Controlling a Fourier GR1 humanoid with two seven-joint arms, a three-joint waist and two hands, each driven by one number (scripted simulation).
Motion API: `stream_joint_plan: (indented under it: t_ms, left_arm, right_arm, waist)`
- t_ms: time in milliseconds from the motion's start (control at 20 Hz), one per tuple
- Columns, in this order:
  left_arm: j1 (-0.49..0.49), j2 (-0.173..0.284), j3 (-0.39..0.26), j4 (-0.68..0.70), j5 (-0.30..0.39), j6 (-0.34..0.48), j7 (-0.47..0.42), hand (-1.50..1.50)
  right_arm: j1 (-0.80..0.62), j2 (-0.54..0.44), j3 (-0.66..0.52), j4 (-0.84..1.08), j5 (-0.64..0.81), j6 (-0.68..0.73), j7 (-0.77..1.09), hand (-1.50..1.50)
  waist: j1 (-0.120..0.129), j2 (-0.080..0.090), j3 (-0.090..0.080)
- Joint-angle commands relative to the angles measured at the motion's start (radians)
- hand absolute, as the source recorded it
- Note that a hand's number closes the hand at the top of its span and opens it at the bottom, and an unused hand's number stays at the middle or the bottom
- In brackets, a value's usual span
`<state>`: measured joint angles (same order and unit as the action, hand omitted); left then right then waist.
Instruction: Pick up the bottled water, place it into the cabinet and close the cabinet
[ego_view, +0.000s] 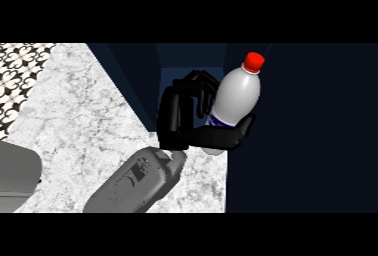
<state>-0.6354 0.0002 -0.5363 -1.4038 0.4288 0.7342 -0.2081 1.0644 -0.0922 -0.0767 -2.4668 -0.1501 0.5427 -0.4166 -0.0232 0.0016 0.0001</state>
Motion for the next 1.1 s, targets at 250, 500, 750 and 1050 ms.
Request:
stream_joint_plan:
  t_ms: [250,500,750,1050]
  left_arm:
    - [-0.139,0.0,0.015,0.261,0.051,0.028,-0.063,1.5]
    - [-0.227,0.0,0.063,0.376,0.039,0.015,-0.057,1.5]
    - [-0.211,0.0,0.08,0.473,0.036,-0.017,-0.096,1.5]
    - [-0.235,0.0,0.133,0.569,0.144,-0.033,-0.202,1.5]
  right_arm:
    - [-0.059,-0.024,-0.103,-0.035,-0.151,0.001,0.052,-1.5]
    - [-0.028,-0.022,-0.097,-0.057,-0.17,0.033,0.078,-1.5]
    - [0.018,-0.009,-0.128,-0.06,-0.179,0.066,0.034,-1.5]
    - [-0.085,-0.052,-0.165,0.014,-0.249,0.064,0.069,-1.5]
  waist:
    - [-0.009,0.006,0.0]
    - [-0.009,0.003,0.0]
    - [-0.011,0.001,0.0]
    - [-0.019,0.01,-0.001]
